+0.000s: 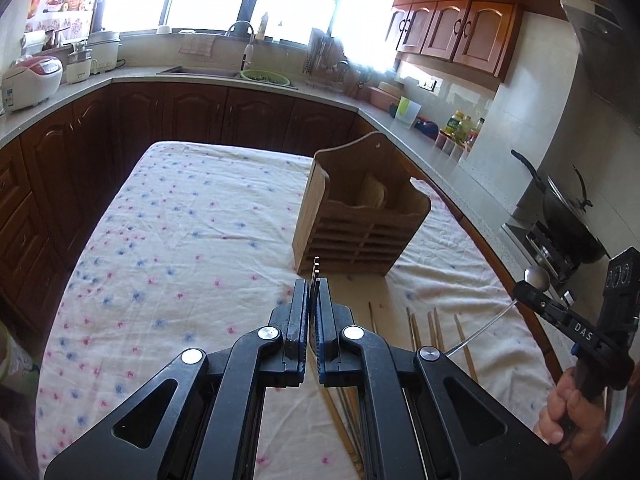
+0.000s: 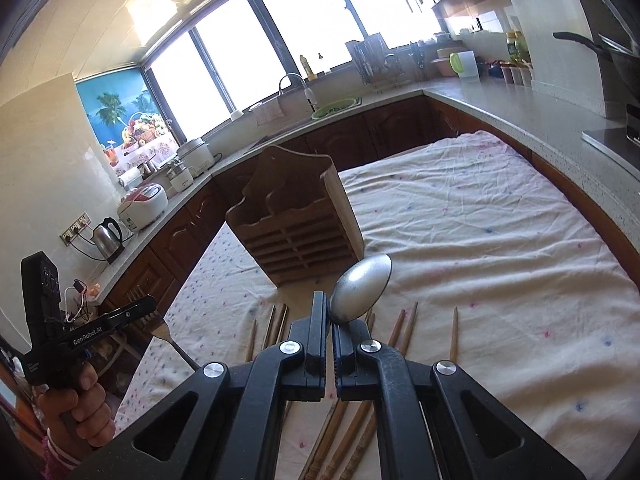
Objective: Organize utensils
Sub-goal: 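Lift the metal chopstick with the left tool while the right tool carries the spoon to the holder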
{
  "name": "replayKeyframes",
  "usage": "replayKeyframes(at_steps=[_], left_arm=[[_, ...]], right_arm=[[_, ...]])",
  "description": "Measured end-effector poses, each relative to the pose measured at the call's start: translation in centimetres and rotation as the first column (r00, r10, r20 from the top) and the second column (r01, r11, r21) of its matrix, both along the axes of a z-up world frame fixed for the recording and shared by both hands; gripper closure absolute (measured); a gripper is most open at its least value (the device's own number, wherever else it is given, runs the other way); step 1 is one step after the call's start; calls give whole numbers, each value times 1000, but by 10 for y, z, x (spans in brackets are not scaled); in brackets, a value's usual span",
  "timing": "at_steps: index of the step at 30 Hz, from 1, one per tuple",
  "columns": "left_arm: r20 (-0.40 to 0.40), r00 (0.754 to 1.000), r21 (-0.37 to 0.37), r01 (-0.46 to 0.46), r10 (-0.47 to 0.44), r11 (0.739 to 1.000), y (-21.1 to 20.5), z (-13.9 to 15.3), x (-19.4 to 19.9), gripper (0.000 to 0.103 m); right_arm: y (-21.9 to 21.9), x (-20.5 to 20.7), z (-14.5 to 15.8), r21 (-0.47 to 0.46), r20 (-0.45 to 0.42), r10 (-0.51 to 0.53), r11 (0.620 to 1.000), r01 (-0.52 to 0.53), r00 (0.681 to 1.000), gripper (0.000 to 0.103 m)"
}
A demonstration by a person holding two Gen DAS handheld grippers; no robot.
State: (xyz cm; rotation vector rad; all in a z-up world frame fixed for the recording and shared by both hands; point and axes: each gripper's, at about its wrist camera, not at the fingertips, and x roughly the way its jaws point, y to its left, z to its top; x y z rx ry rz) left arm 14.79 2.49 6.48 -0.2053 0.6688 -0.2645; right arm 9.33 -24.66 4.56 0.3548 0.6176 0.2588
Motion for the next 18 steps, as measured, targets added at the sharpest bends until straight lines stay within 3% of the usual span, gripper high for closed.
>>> replayKeyframes(at_steps=[9, 14, 18], left_arm=[[133, 990, 29, -50, 46, 998, -6, 45, 43, 101], [227, 971, 55, -89, 75, 994, -15, 73, 79, 101], [282, 954, 94, -131, 100, 987, -21, 79, 109, 101]], right_arm=[[8, 44, 51, -65, 158, -9, 998, 20, 987, 101], [13, 73, 82, -105, 243, -10, 994, 36, 970, 101], [19, 104, 94, -146, 272, 0, 988, 41, 962, 101]])
